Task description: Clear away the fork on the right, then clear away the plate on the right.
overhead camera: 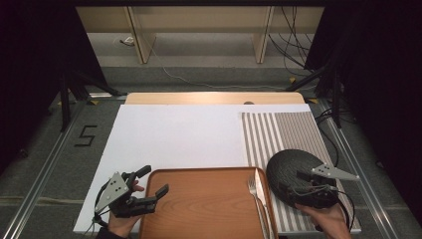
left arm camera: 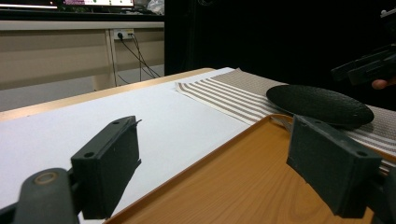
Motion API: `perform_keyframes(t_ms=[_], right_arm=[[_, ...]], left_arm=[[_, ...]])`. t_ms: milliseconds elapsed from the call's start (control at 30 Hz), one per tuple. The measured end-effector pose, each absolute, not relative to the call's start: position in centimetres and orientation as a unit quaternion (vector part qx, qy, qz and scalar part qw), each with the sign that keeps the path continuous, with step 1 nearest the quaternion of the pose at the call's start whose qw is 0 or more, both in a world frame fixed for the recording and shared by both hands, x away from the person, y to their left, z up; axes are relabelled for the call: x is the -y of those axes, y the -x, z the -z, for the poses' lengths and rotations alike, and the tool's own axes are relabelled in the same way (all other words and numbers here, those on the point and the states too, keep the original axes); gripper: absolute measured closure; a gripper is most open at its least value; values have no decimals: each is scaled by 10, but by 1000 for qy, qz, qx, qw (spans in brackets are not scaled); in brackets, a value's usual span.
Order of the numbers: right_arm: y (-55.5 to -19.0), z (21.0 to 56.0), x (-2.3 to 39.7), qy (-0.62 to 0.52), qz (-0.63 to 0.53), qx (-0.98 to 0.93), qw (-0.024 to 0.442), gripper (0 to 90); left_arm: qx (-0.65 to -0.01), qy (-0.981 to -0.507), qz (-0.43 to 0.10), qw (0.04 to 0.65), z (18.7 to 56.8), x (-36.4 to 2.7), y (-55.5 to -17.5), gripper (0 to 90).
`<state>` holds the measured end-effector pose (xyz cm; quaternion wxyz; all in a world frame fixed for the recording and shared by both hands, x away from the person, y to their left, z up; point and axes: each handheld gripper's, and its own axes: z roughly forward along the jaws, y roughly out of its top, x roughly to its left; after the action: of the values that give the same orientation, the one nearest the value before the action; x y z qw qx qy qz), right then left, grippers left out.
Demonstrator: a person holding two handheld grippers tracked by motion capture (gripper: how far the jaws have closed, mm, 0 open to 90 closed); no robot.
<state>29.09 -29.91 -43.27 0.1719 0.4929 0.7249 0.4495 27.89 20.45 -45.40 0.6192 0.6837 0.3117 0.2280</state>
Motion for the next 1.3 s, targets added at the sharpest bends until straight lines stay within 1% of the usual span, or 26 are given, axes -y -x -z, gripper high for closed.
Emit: perform_keyframes(t_ms=[733,1300], right_arm=[[-282,438,333,-548,-448,-684,177,174],[-273,445,367,-604,-438,-645,166,176]], left_arm=[[-309,-684,-228,621,454,-204,-279,162],[-308,-686,-228,619,454,-203,-279,162]])
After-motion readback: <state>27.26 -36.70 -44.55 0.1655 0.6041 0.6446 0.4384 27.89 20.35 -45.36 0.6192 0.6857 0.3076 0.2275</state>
